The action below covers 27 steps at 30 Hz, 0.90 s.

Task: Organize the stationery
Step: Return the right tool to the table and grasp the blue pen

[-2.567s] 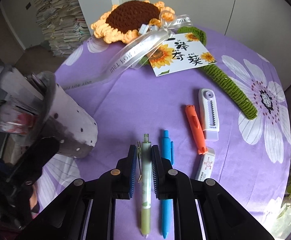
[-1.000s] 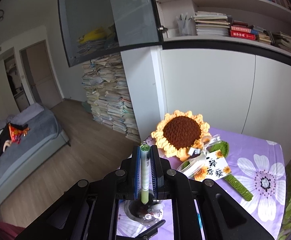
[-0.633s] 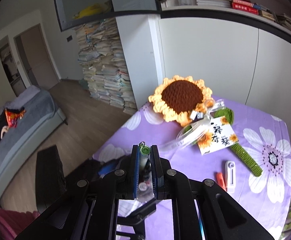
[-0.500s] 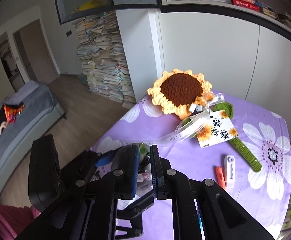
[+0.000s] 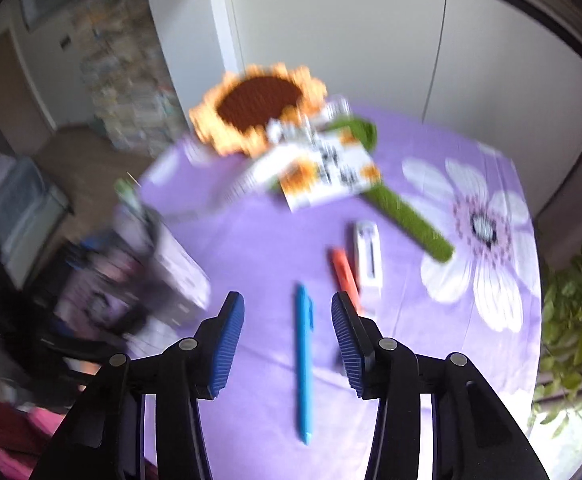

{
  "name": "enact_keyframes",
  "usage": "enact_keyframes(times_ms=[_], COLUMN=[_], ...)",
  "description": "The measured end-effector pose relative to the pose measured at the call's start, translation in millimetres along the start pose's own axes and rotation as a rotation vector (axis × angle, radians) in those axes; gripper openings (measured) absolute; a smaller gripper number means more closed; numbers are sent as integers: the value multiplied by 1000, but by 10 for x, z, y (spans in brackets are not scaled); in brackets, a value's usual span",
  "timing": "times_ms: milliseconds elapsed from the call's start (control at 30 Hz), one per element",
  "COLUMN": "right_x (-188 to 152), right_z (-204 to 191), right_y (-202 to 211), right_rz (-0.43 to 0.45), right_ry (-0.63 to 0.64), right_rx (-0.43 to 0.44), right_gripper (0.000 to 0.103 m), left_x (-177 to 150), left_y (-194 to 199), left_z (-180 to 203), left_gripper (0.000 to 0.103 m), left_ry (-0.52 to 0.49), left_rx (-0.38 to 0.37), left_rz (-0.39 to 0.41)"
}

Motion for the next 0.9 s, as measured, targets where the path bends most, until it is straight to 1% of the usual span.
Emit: enact_keyframes(times_ms=[67,167,433,533,567,600,633,667,800,900], right_x=[-81,-148,-177,-186,-176,-170,-148,-142,-172,-126], right_z=[60,129,161,144,138,131,115,114,119,88], right_y=[-240,-460,-659,-724,-725,-726,-730,-725,-699,-626], right_rz=[-56,-102,-137,-140,-134,-134,-128,-127,-139,-113], right_ry=[6,5,19,38,39,42,43,45,42,28], right_rx=[-27,-43,-51,-61,-60,-58,-58,-61,-57,-40], right_gripper=[46,46,46,43,41,36,22,15,14,14], left_x=[0,0,1,1,-1,2,1,0,3,4], left_y=[1,1,0,0,1,4,4,8,6,6], left_z=[0,0,2,-1,2,2,1,5,8,6], left_gripper=[86,87,87,87,87,87,87,87,88,88], left_ry=[0,0,0,1,1,1,1,1,1,1], left_rx=[0,0,0,0,0,0,1,1,0,0], left_rz=[0,0,0,-1,-1,-1,-2,-2,-2,-2])
Point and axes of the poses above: each gripper's, at about its wrist camera, not at the fingertips, and y roughly against the way its jaws point, z to its right, x to its top, the point moved 10 cm from there along -y, roughly the way its jaws point, and after that the axes turned 13 degrees about -y, right-handed, at the moved point
